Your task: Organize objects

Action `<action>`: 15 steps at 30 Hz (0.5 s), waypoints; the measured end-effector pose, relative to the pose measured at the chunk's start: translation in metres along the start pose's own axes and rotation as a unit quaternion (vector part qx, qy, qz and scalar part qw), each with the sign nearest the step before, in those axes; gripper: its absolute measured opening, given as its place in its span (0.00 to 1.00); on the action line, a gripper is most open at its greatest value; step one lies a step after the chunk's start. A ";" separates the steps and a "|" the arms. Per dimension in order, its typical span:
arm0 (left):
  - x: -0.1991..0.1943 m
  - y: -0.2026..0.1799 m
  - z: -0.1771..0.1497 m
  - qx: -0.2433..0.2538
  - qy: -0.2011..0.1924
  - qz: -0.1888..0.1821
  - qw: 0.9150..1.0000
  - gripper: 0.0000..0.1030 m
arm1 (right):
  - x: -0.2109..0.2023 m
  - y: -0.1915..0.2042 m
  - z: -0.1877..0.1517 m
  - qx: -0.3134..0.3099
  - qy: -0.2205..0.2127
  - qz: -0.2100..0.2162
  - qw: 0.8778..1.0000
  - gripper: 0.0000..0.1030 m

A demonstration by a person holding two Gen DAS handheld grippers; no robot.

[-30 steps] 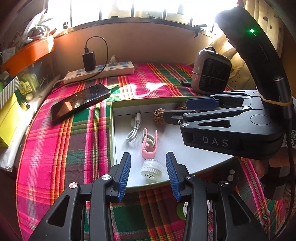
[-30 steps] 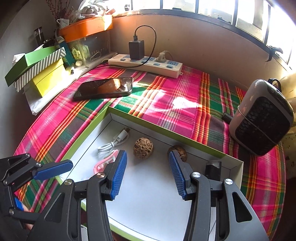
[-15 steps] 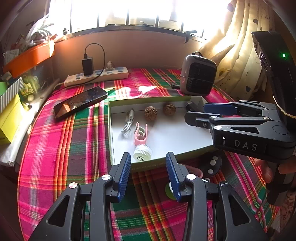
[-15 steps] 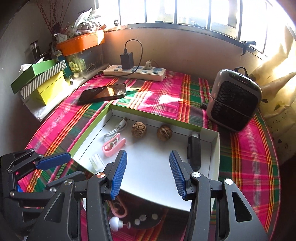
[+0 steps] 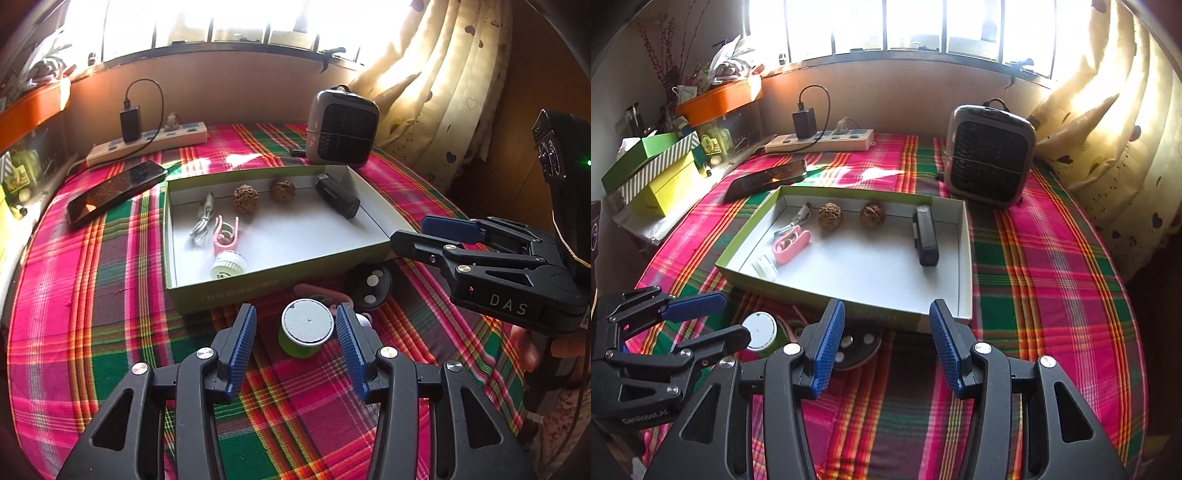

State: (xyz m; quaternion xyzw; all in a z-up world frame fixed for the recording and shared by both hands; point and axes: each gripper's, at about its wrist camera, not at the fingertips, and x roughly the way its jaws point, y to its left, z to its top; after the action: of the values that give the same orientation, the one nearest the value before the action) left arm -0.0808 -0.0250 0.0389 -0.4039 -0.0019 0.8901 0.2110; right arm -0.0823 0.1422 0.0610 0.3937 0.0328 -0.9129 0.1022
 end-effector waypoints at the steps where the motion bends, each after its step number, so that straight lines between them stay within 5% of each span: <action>1: 0.002 -0.001 -0.001 0.003 0.002 -0.004 1.000 0.43 | -0.001 -0.003 -0.003 0.009 0.001 -0.003 1.000 0.48; 15: 0.028 0.001 -0.006 -0.004 0.031 -0.003 0.999 0.43 | 0.010 -0.018 -0.024 0.044 0.024 -0.003 0.999 0.48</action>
State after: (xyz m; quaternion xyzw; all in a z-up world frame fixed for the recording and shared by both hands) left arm -0.0933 -0.0163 0.0152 -0.4324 0.0004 0.8765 0.2118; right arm -0.0764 0.1618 0.0368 0.4199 -0.0038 -0.9039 0.0815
